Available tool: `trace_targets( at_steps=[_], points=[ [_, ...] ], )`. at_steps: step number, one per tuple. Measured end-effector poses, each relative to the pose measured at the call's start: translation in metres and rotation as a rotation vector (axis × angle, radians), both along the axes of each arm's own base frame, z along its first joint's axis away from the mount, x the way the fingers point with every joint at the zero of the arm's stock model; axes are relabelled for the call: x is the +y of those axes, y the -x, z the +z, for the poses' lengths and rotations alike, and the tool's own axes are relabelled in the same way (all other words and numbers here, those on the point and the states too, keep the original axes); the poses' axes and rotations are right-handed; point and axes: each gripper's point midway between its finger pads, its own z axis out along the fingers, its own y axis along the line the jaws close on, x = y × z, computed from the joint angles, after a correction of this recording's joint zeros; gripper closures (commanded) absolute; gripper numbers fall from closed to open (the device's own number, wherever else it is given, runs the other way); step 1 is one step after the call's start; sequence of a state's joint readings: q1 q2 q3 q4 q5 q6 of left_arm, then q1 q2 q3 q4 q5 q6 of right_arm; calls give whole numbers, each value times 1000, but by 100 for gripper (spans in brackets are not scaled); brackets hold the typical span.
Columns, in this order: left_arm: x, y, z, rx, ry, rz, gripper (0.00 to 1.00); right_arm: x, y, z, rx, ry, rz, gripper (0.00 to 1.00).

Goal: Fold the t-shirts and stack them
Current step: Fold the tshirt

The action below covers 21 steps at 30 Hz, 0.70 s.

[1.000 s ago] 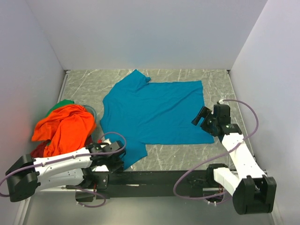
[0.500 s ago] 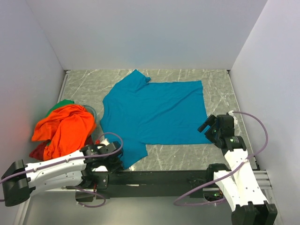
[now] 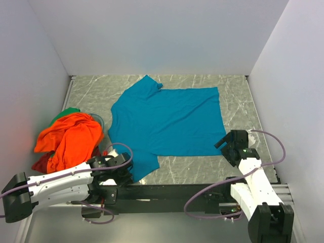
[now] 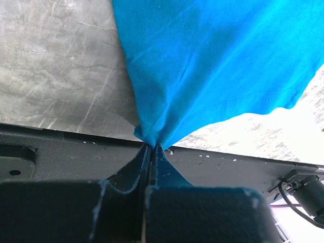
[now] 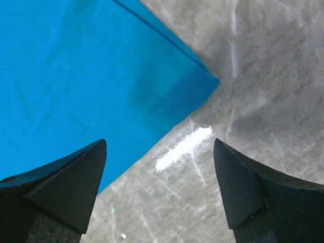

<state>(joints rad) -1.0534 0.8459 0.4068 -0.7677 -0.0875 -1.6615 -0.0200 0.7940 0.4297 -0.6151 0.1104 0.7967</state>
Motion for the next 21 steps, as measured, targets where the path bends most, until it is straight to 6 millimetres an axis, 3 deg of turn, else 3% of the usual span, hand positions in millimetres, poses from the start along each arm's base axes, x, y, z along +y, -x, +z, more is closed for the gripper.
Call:
trace_targets(
  at_steps=[8,11,14,15,17,21],
  points=[
    [1,-2,0,-11,-7,5,99,0,-10,-17,17,-19,-8,17],
    [1,-2,0,-12,-7,6,99,0,-16,-22,10,-24,-9,26],
    [1,-3,0,-14,-8,9,99,1,-23,-23,-4,-36,-2,47],
    [1,-3,0,-16,-10,10,99,2,-24,-25,-1,-39,3,60],
    [2,-5,2,-22,-13,14,99,3,-24,-26,3,-44,10,76],
    [2,-7,7,-31,-15,25,99,5,-22,-26,8,-49,16,89]
  ],
)
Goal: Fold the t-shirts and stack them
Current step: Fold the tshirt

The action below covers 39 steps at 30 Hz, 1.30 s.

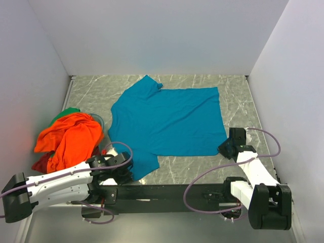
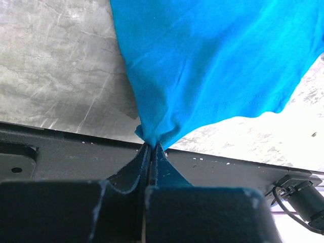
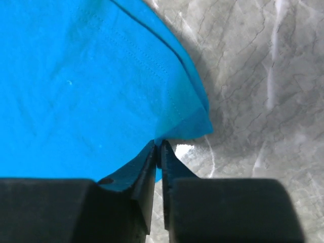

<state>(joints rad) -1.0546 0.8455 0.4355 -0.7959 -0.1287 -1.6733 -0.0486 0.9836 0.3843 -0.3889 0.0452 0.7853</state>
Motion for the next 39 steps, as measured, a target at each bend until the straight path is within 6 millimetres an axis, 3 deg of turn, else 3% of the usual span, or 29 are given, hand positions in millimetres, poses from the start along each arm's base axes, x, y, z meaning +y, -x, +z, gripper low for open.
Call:
trace_targets(
  at_steps=[5,19,24,31,35,39],
  points=[
    [1,1,3,-2,13,10,99,0,5,6,-12,1,1,98],
    [1,22,11,58,55,-33,99,8,29,22,-15,-40,-1,94],
    [-2,19,18,37,70,-30,99,9,30,22,-12,-44,1,95],
    [-12,-10,46,-83,70,-3,100,8,24,28,-2,-32,33,94],
    [-9,-48,62,-144,25,37,100,11,20,31,6,-33,63,94],
    [-6,-80,63,-177,-27,27,100,10,13,39,-10,-19,89,94]
  ],
)
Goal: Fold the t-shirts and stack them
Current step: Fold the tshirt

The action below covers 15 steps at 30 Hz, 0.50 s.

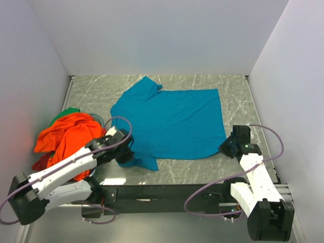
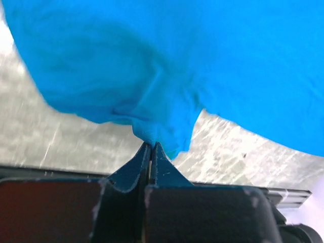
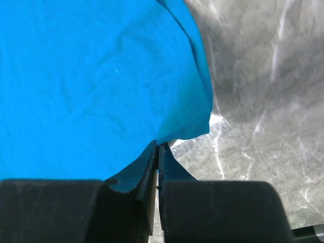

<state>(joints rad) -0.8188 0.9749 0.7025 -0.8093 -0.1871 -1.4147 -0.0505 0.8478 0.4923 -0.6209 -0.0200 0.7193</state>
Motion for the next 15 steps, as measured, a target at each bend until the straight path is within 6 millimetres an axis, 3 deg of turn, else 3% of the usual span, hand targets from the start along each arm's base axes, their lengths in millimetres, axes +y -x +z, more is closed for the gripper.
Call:
trace_targets(
  at_steps=[4,9,15],
  points=[
    [-7,-26,8,-18,-56,-49,100,-1,-13,11,-4,13,25,93],
    [-19,-68,42,-127,-70,-81,100,0,-27,20,0,16,51,94],
    [-3,-102,61,-211,-97,-56,100,-2,-45,33,-10,26,66,93]
  ],
)
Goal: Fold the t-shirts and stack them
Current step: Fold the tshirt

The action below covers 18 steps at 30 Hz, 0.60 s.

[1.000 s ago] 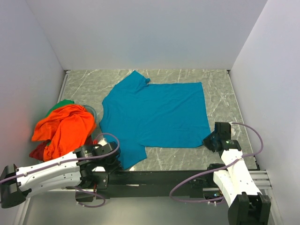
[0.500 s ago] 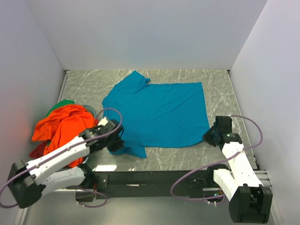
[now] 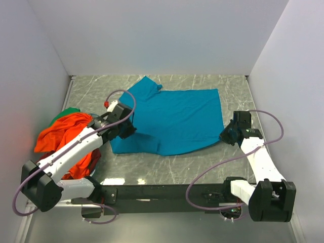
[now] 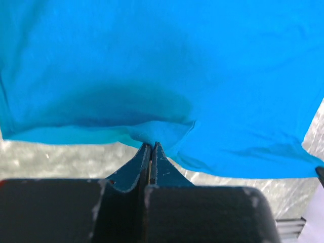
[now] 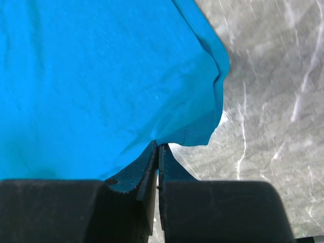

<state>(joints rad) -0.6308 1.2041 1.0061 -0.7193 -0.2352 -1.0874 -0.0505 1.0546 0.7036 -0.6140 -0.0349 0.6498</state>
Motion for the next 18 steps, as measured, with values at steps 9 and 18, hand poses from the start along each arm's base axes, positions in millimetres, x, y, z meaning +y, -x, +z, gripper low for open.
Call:
trace_targets(
  at_steps=[9,18],
  points=[
    [1,-41,22,-102,-39,-43,100,-1,-23,7,15,4,13,93],
    [14,-80,14,-131,-96,-38,100,-4,-48,13,12,16,13,93]
  ],
)
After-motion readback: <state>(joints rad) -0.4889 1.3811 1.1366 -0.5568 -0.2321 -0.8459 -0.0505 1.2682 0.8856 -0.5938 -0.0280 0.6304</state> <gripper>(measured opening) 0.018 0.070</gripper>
